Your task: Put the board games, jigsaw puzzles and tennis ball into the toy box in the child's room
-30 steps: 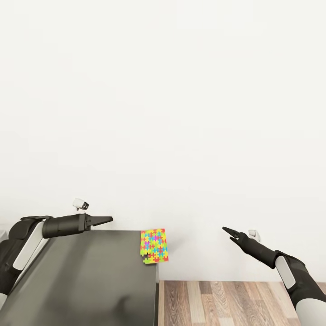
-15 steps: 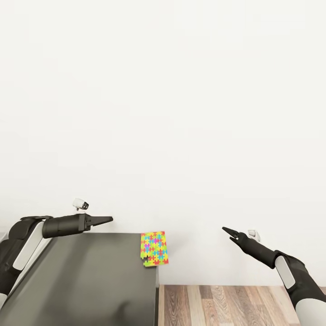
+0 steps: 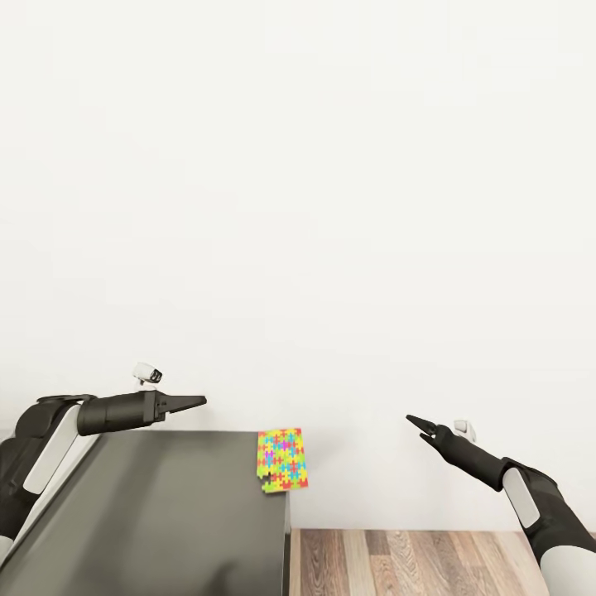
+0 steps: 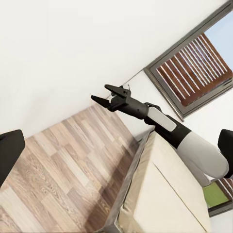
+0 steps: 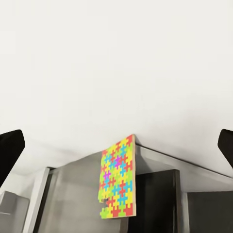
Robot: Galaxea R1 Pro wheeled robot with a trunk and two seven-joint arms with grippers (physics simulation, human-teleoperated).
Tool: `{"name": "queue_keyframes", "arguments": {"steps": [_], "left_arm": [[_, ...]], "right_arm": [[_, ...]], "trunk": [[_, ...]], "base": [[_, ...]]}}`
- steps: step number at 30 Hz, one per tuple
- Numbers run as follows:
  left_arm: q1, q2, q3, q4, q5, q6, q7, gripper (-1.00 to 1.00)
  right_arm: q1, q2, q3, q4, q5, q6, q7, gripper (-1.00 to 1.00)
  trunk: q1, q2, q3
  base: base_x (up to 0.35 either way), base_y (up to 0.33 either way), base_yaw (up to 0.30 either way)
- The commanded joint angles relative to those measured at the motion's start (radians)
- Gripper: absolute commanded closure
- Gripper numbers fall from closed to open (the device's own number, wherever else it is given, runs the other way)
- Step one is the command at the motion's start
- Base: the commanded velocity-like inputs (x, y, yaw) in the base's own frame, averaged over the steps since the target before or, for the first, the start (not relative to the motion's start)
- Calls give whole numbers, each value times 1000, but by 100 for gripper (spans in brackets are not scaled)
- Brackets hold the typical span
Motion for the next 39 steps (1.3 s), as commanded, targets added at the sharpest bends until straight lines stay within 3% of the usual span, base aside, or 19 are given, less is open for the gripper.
{"name": "queue_keyframes", "arguments": {"steps": [1,39], "left_arm": [[-1,1,-2,0,3,6,-1,-100],[-1,1,-1,1,3,6,1,-100]], "right_arm": [[-1,0,-2,0,-4,6,2,-100],[-1,0,-2,0,-4,6,1,-100]], "trunk": [[1,-2,-1],[1,-2,53]], "base": [[0,0,0],[0,0,14]]}}
